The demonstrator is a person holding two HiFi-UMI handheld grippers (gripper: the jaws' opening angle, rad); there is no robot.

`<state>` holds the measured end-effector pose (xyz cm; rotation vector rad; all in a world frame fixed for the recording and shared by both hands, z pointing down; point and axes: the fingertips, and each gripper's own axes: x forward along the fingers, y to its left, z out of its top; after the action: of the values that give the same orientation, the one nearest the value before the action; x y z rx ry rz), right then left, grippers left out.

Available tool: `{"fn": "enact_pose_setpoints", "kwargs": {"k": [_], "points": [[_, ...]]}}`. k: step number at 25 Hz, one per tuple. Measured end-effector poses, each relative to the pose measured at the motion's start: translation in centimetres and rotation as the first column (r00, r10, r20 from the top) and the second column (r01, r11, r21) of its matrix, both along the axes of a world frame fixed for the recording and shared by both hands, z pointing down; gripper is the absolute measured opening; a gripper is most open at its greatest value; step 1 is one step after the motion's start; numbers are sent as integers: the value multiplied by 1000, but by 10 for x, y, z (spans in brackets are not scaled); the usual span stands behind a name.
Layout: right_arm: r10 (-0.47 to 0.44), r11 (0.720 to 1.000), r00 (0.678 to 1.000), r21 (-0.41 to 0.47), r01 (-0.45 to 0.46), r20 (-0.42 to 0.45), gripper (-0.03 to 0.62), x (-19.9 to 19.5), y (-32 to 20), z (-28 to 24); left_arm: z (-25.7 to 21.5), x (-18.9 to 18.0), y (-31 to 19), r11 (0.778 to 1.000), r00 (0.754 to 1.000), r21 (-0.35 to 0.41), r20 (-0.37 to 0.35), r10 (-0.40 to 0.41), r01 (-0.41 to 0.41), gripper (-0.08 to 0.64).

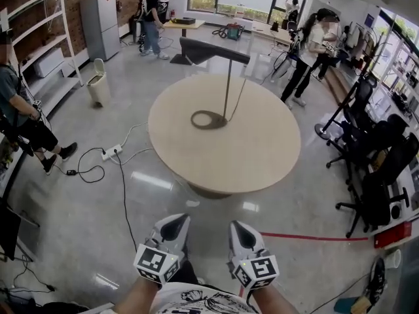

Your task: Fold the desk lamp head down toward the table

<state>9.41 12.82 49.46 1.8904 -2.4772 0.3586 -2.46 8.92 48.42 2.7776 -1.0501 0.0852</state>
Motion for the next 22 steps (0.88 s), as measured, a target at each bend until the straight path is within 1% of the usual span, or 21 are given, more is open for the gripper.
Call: {"fn": "enact_pose_setpoints", "kwargs": {"k": [2, 7, 11, 16, 20, 22], "points": [[2, 1000, 1000, 2, -2, -17, 9, -2, -18, 3, 1, 1, -20, 1000, 1000, -1, 0, 8, -8, 6], [43, 999, 999, -3, -43, -22, 9, 8, -78, -3, -8, 7, -84, 999, 999, 8, -4, 33, -33, 6], [91, 995, 995, -44, -92, -43, 9, 9, -139, 0, -9, 3, -150, 999, 999, -10, -13, 47, -47, 6], [134, 990, 988, -40, -137, -74, 9, 8, -218, -11, -17, 1, -234, 996, 995, -11, -30, 92, -92, 6], [185, 982, 979, -28, -188, -87, 9, 17, -272, -18, -26, 4, -289, 989, 989, -3, -18, 145, -146, 6], [208, 977, 975, -32, -212, -83, 9, 21, -293, -19, -29, 3, -311, 987, 987, 1, -7, 158, -158, 6]]}}
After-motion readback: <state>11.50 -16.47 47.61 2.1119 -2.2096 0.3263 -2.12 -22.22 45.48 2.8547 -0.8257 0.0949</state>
